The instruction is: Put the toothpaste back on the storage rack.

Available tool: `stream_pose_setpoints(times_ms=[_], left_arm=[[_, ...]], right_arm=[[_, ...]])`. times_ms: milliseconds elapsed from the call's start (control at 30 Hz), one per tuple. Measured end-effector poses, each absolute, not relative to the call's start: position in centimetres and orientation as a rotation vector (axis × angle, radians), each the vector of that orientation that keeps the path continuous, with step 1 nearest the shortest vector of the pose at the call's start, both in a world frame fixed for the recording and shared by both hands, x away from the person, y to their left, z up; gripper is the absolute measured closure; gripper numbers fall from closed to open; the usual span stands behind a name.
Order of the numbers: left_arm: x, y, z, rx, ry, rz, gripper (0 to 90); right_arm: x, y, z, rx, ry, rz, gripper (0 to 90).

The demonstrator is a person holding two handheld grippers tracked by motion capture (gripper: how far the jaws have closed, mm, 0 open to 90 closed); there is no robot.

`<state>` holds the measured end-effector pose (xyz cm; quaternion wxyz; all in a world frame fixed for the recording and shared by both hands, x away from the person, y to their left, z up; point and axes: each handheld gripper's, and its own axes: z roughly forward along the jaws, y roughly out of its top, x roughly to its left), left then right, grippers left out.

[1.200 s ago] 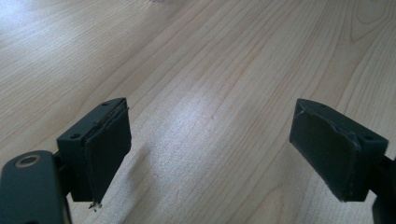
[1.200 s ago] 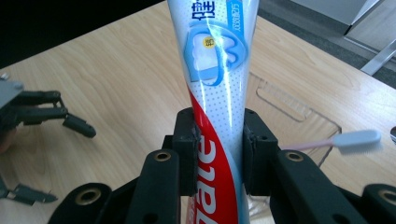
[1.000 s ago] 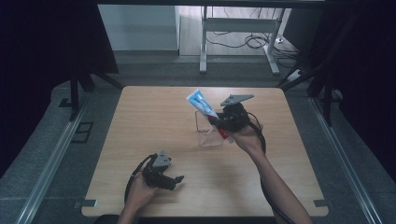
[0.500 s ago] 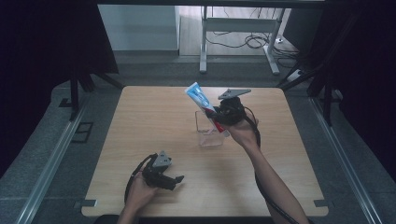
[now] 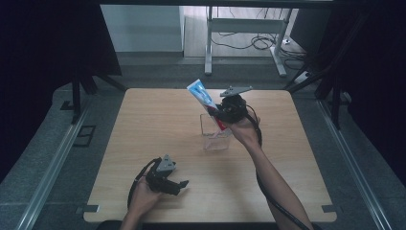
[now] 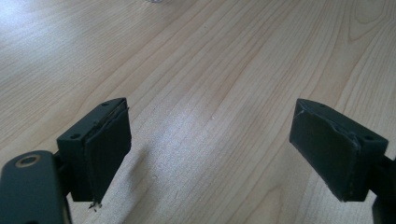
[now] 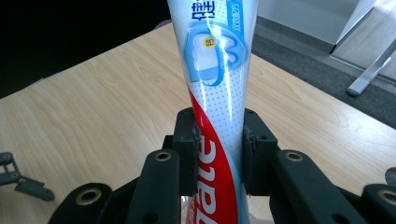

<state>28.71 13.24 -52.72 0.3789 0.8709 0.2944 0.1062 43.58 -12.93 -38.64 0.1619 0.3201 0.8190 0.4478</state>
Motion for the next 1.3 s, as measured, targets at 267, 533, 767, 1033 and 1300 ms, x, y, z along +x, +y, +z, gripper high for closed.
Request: stream_pose_setpoints(times_ms=[267,533,767,1033,1300], left_arm=[[28.7,13.1,-52.8,2.228,0.749,0.269,12.9],[28.7,13.1,-52.8,2.227,0.749,0.268,12.9],[28.7,13.1,-52.9,2.228,0.748,0.265,12.9],[28.7,13.0,-53.0,2.236,0.744,0.262,12.9],[28.7,13.0,-53.0,2.233,0.744,0.264,12.9]], right_arm=[[44.3,-12.6,-39.0,0.913,2.318,1.279,71.5],[44.7,-12.3,-39.9,0.889,2.327,1.246,71.4],[45.1,-12.1,-40.8,0.879,2.328,1.244,71.4],[45.3,-12.0,-41.9,0.871,2.345,1.23,71.3],[45.3,-11.7,-42.8,0.845,2.359,1.192,71.0]])
